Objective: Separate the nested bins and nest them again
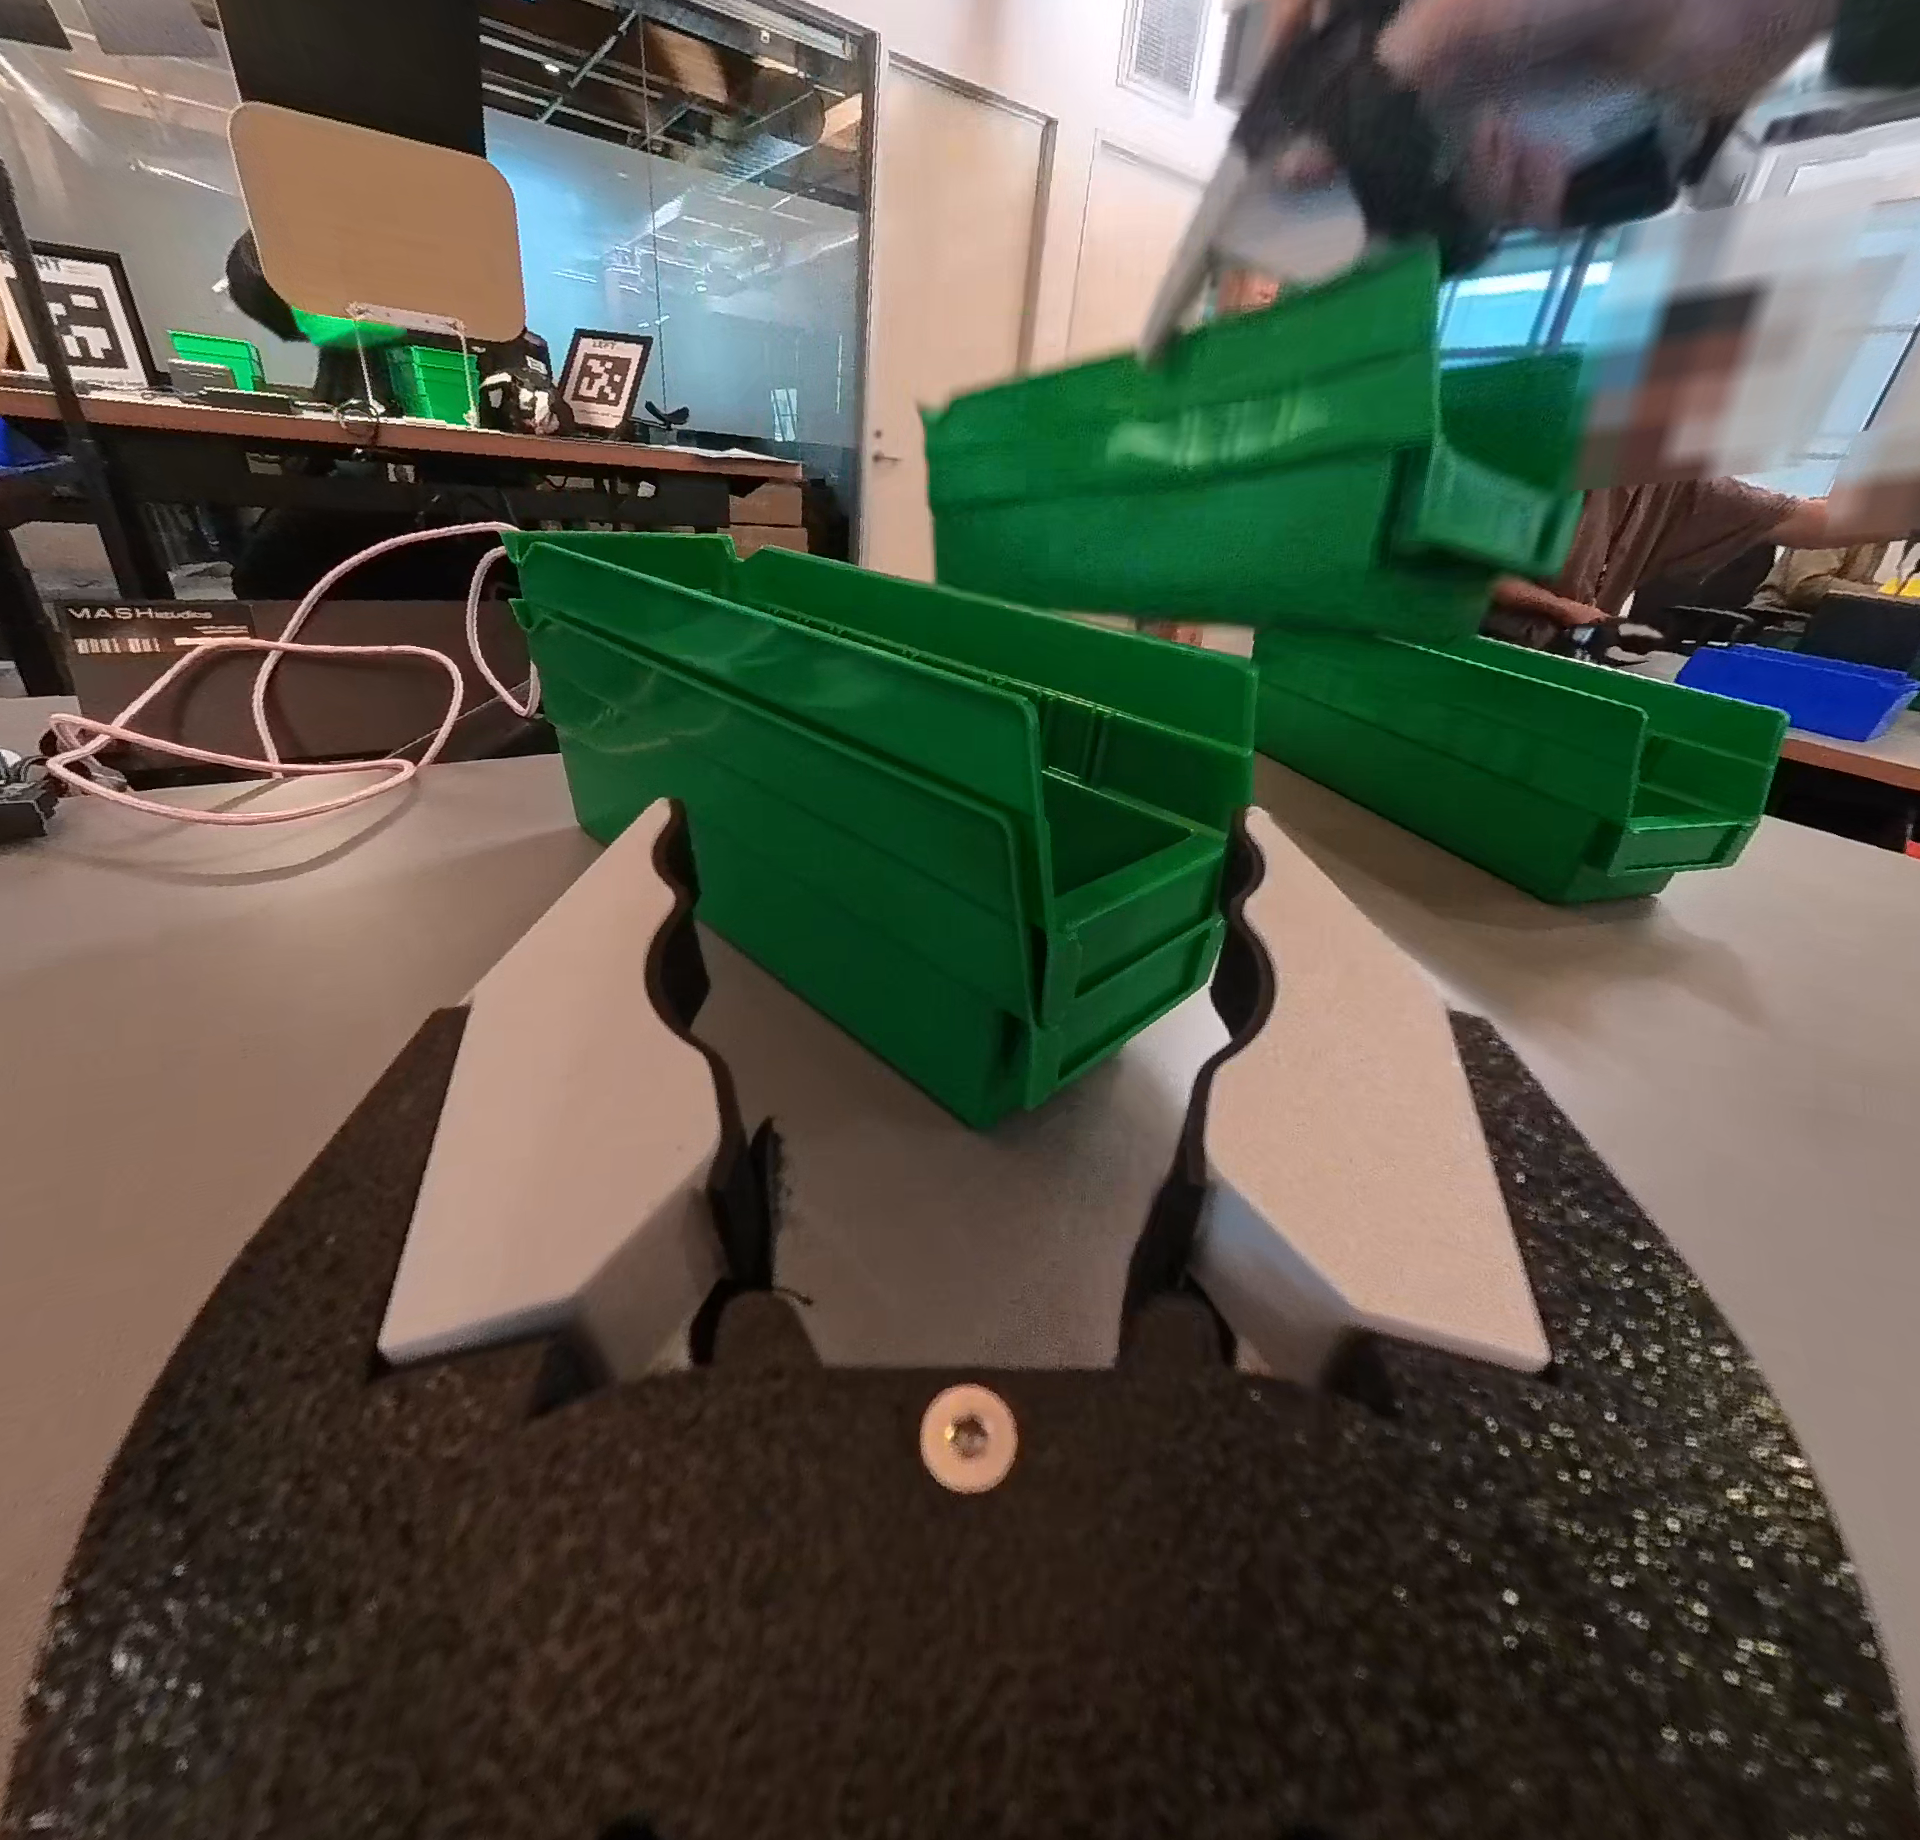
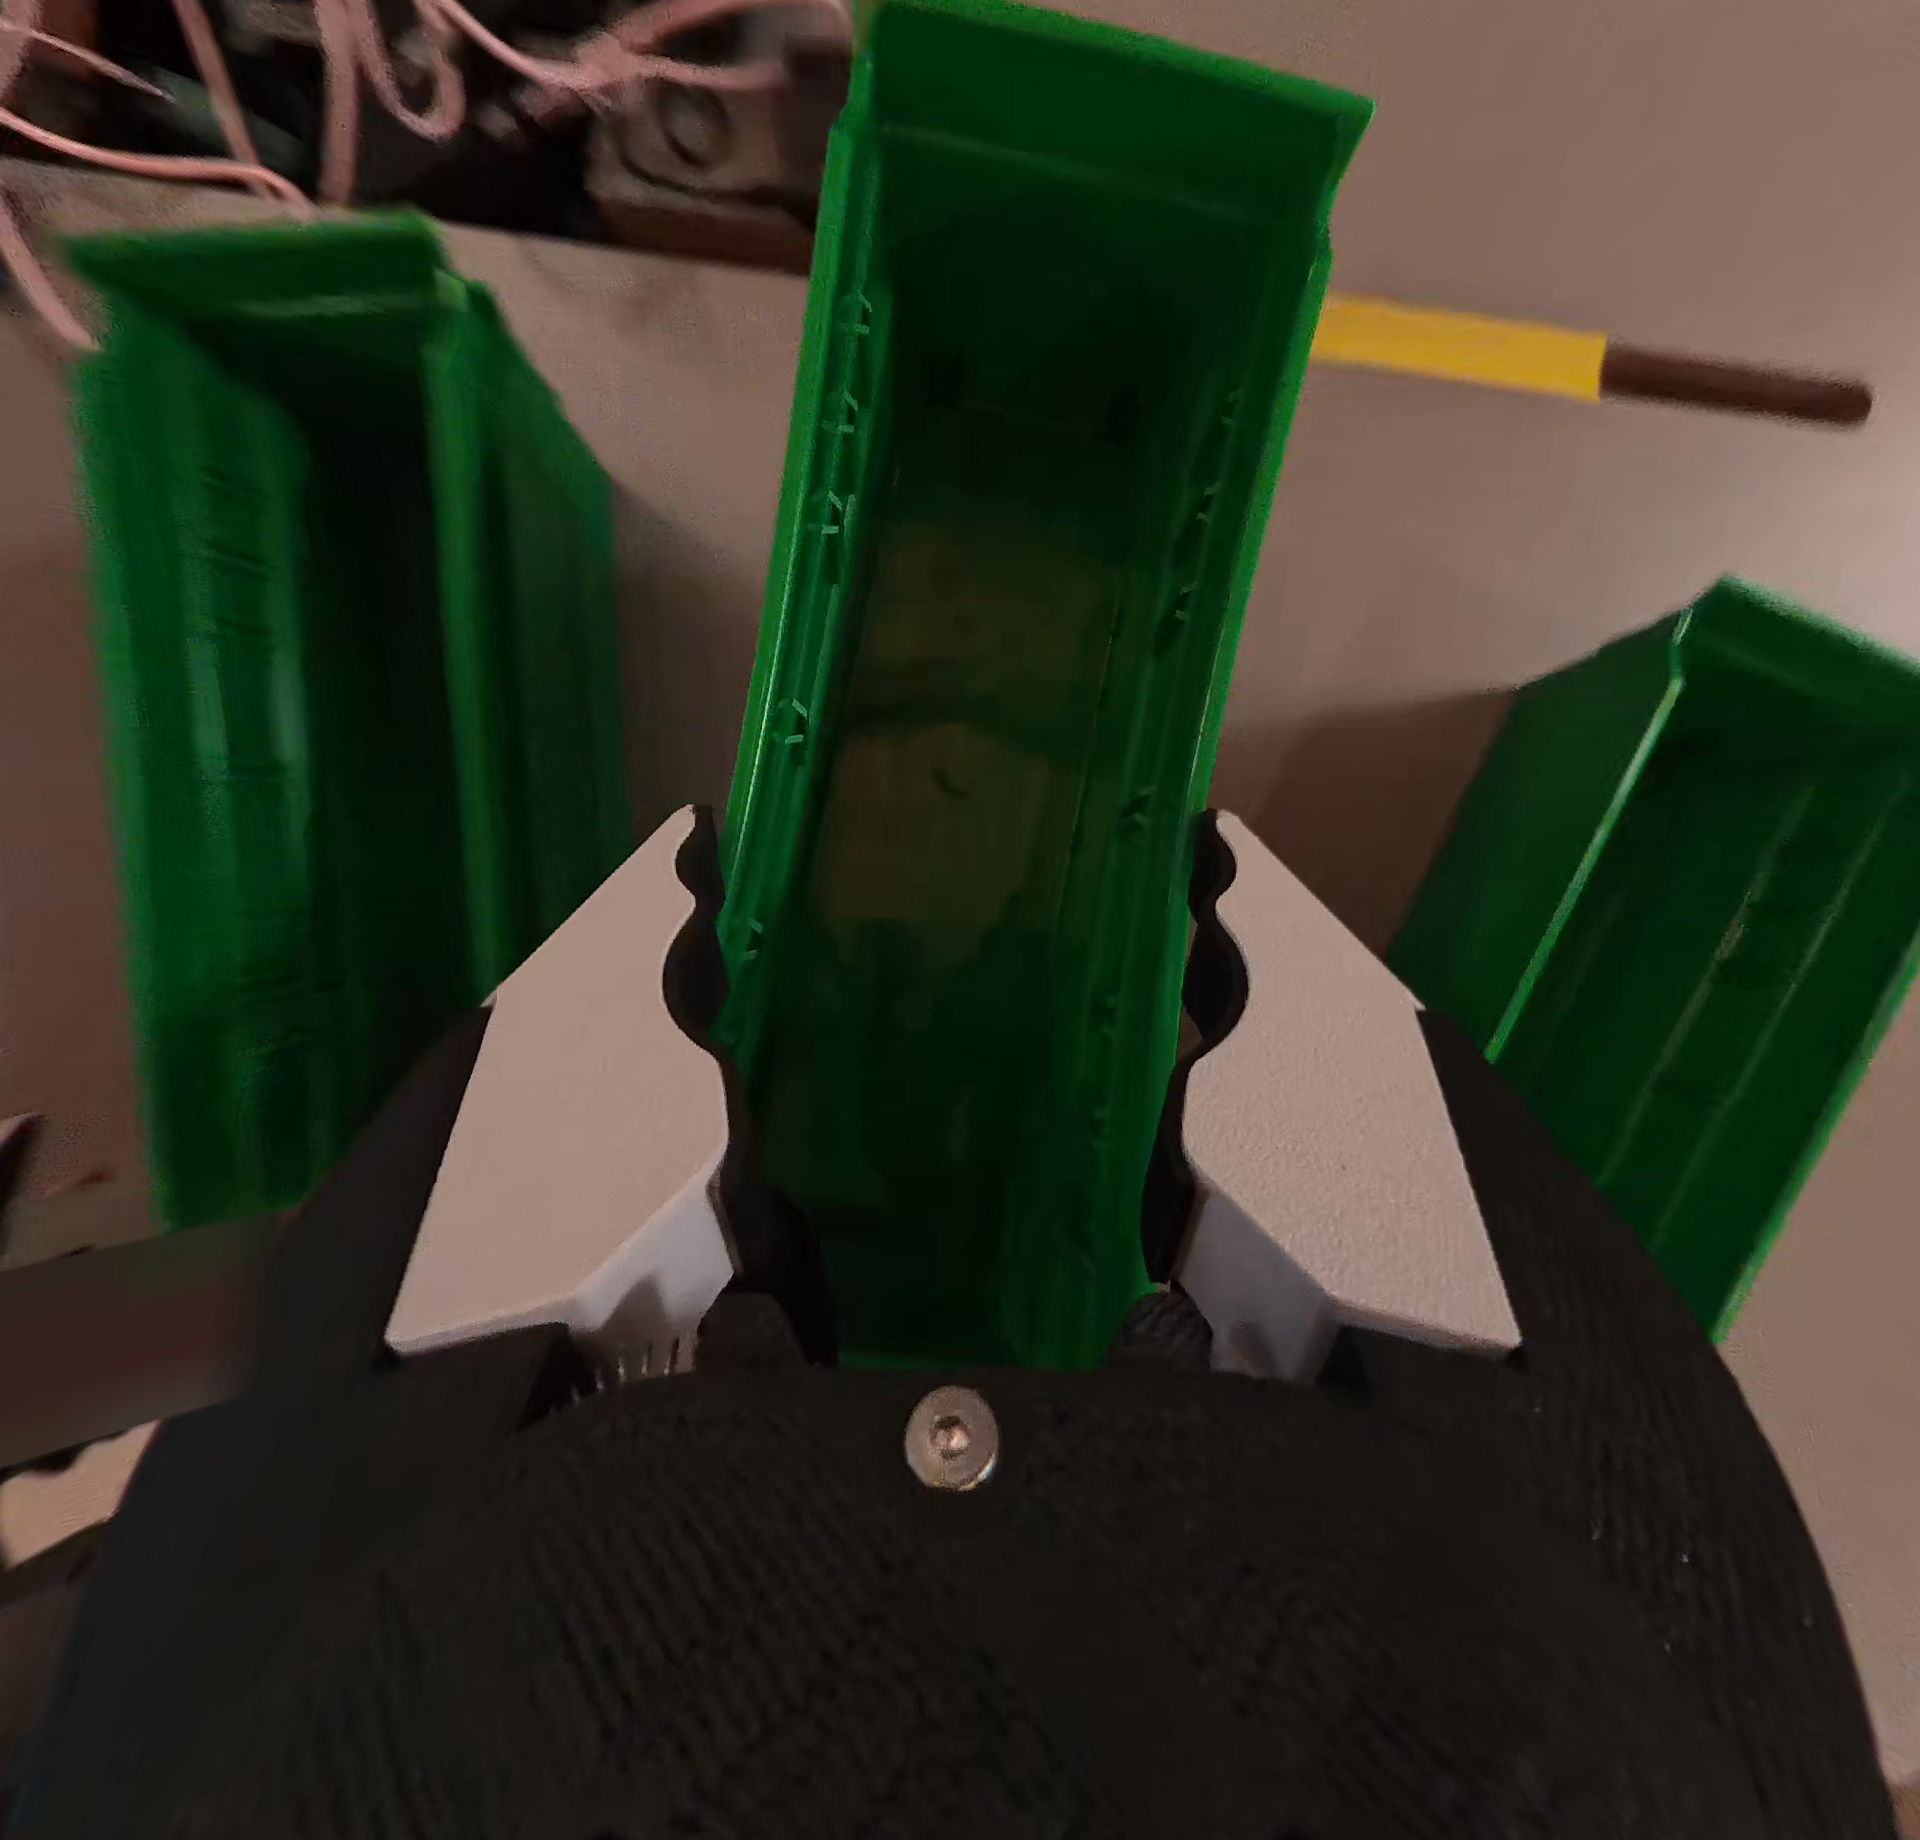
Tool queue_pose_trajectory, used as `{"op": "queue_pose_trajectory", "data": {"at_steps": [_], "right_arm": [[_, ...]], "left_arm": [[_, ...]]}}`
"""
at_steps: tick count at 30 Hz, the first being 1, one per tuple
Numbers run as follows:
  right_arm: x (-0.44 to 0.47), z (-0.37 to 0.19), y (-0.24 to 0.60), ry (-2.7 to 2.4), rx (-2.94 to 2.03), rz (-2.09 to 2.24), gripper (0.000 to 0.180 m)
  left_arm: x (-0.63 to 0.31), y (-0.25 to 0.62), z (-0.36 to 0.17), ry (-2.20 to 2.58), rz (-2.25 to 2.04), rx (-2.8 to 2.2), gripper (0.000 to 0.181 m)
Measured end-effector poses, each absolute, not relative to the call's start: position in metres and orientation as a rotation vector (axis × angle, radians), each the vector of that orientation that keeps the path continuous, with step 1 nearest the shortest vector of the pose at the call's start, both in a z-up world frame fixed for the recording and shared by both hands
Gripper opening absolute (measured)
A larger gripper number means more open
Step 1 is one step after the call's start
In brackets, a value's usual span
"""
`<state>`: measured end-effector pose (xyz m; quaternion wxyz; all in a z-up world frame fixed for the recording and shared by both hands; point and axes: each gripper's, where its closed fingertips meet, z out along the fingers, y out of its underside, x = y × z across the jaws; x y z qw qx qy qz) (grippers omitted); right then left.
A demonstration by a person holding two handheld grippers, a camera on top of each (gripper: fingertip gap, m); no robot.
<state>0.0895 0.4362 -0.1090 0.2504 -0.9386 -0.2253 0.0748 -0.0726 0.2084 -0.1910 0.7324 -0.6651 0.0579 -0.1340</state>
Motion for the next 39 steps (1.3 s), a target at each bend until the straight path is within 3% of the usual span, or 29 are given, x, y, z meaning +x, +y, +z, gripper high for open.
{"op": "queue_pose_trajectory", "data": {"at_steps": [5, 7, 13, 18, 26, 30, 35, 39], "right_arm": [[0.138, -0.197, 0.437, -0.561, -2.686, 0.113, 0.094], [0.149, -0.218, 0.436, -0.560, -2.700, 0.058, 0.104], [0.141, -0.220, 0.442, -0.671, -2.555, 0.054, 0.123], [0.112, -0.184, 0.441, -0.708, -2.282, 0.197, 0.131], [-0.014, -0.162, 0.366, -0.984, -2.298, 0.678, 0.140], [-0.058, -0.174, 0.343, -1.118, -2.411, 0.631, 0.149], [-0.074, -0.192, 0.353, -1.203, -2.473, 0.273, 0.142], [-0.080, -0.195, 0.356, -1.203, -2.523, 0.155, 0.126]], "left_arm": [[-0.073, 0.209, -0.191, 0.125, -0.296, -1.464, 0.099], [-0.072, 0.209, -0.191, 0.125, -0.299, -1.464, 0.099], [-0.073, 0.209, -0.191, 0.121, -0.301, -1.464, 0.099], [-0.076, 0.209, -0.190, 0.107, -0.297, -1.459, 0.100], [-0.077, 0.210, -0.190, 0.104, -0.295, -1.461, 0.100], [-0.076, 0.209, -0.190, 0.105, -0.301, -1.458, 0.100], [-0.076, 0.208, -0.189, 0.104, -0.306, -1.454, 0.100], [-0.076, 0.208, -0.188, 0.101, -0.315, -1.452, 0.100]]}}
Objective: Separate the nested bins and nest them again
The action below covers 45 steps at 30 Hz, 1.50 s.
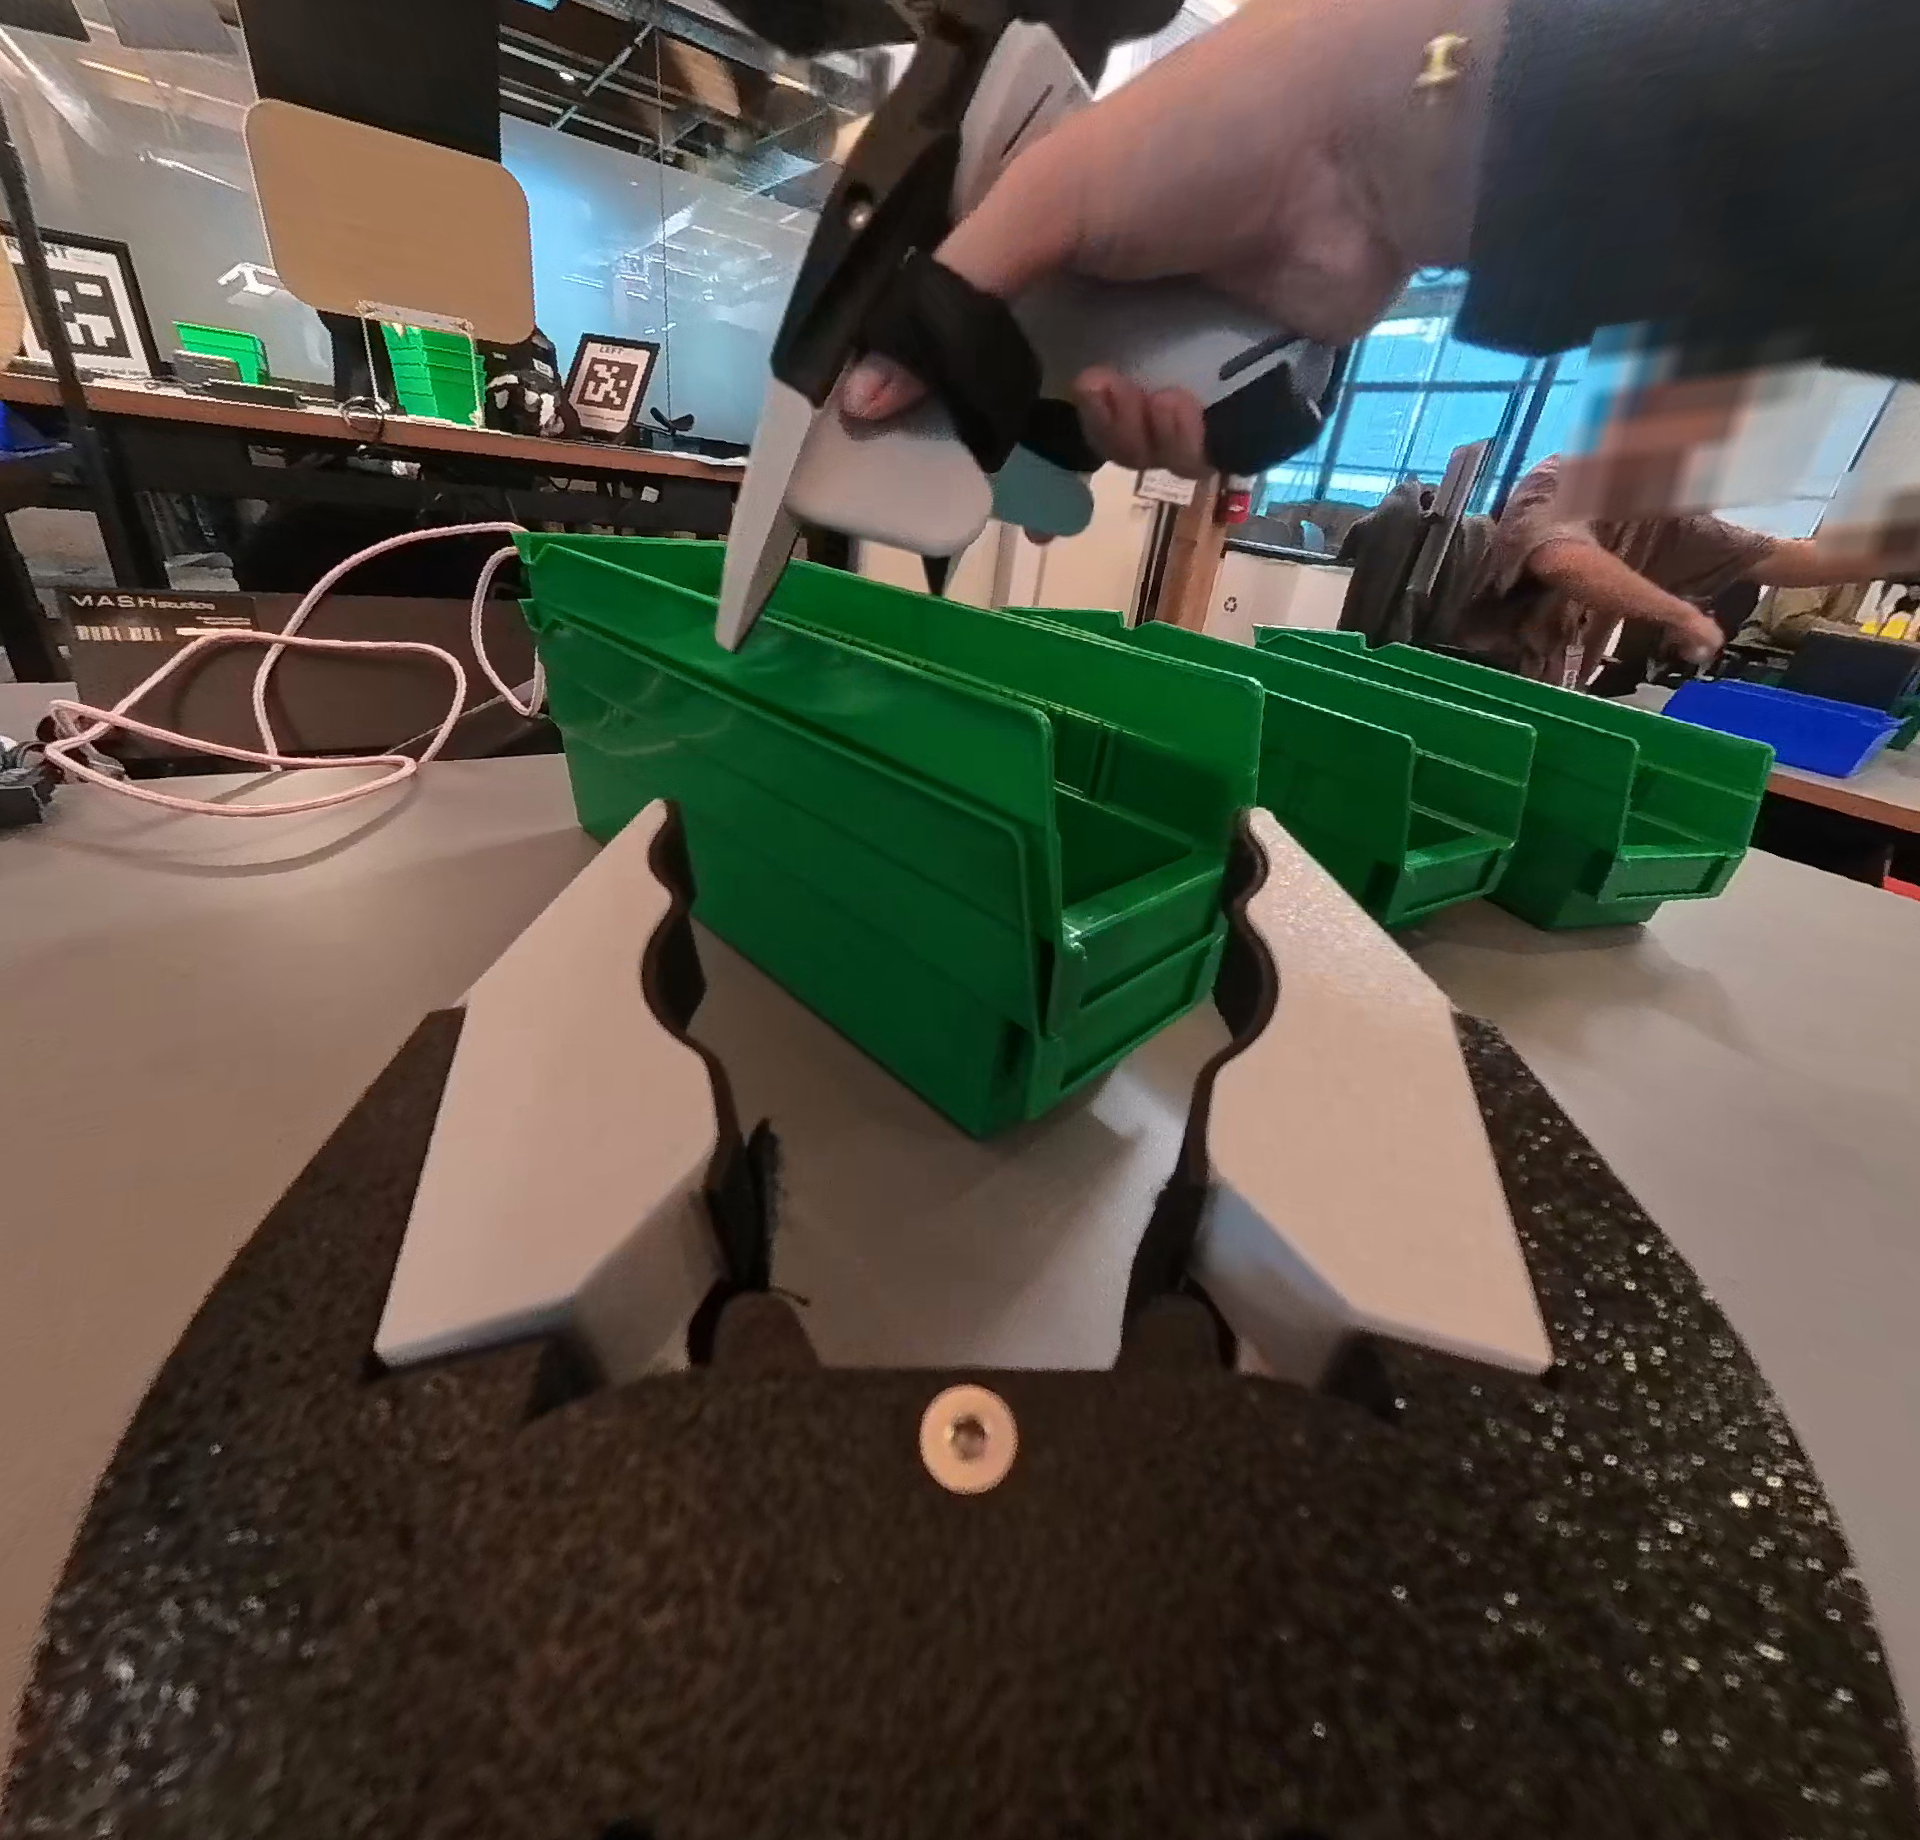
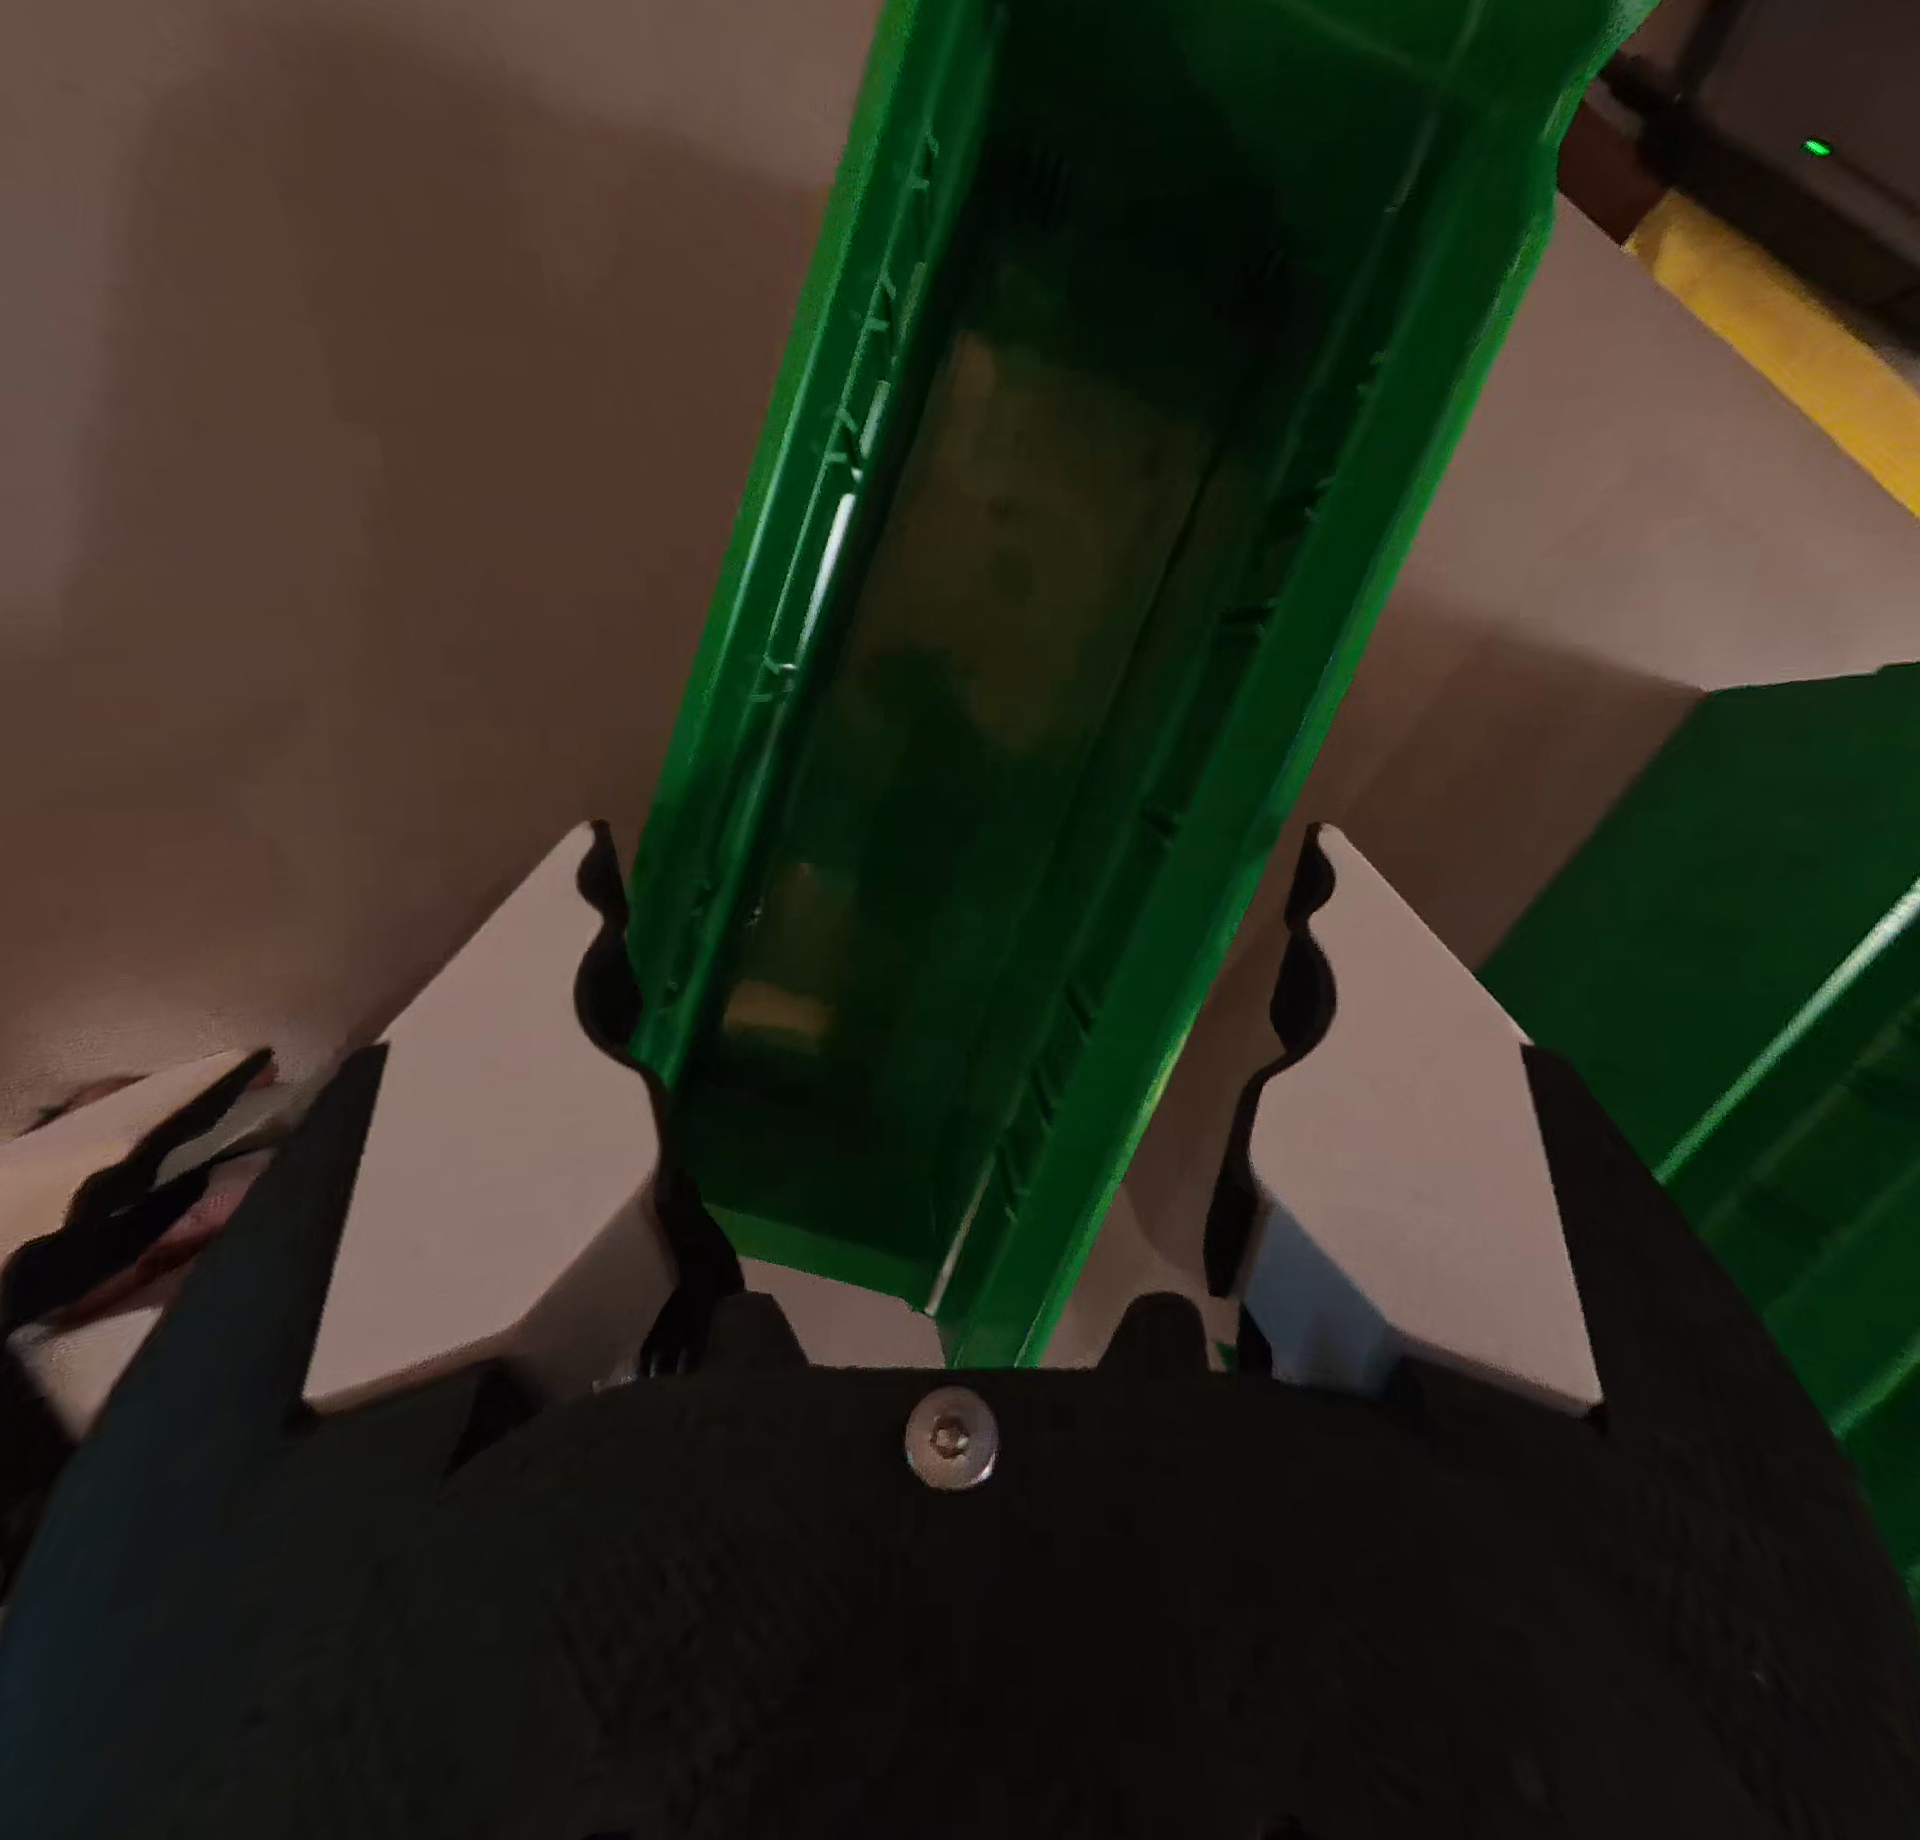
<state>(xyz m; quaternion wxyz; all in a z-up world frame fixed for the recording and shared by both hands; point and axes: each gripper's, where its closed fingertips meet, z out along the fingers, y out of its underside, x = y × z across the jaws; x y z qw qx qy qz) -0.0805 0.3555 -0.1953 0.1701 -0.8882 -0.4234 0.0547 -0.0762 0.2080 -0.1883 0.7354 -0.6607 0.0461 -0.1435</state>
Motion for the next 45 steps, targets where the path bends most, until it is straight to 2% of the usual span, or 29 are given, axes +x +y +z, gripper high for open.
{"op": "queue_pose_trajectory", "data": {"at_steps": [3, 8, 15, 25, 36, 45], "right_arm": [[-0.081, -0.199, 0.355, -1.206, -2.565, 0.092, 0.123], [-0.084, -0.196, 0.352, -1.218, -2.587, 0.028, 0.104], [-0.130, -0.193, 0.333, -1.288, -2.510, 0.107, 0.096], [-0.174, -0.171, 0.313, -1.369, -2.449, 0.202, 0.093], [-0.161, -0.160, 0.315, -1.338, -2.426, 0.246, 0.093], [-0.146, -0.102, 0.328, -1.265, -2.344, 0.335, 0.094]], "left_arm": [[-0.076, 0.208, -0.188, 0.100, -0.319, -1.450, 0.100], [-0.083, 0.204, -0.181, 0.078, -0.298, -1.410, 0.098], [-0.106, 0.200, -0.169, 0.001, -0.320, -1.386, 0.100], [-0.139, 0.189, -0.148, -0.060, -0.270, -1.300, 0.101], [-0.144, 0.191, -0.154, -0.077, -0.254, -1.315, 0.101], [-0.142, 0.191, -0.155, -0.069, -0.250, -1.313, 0.102]]}}
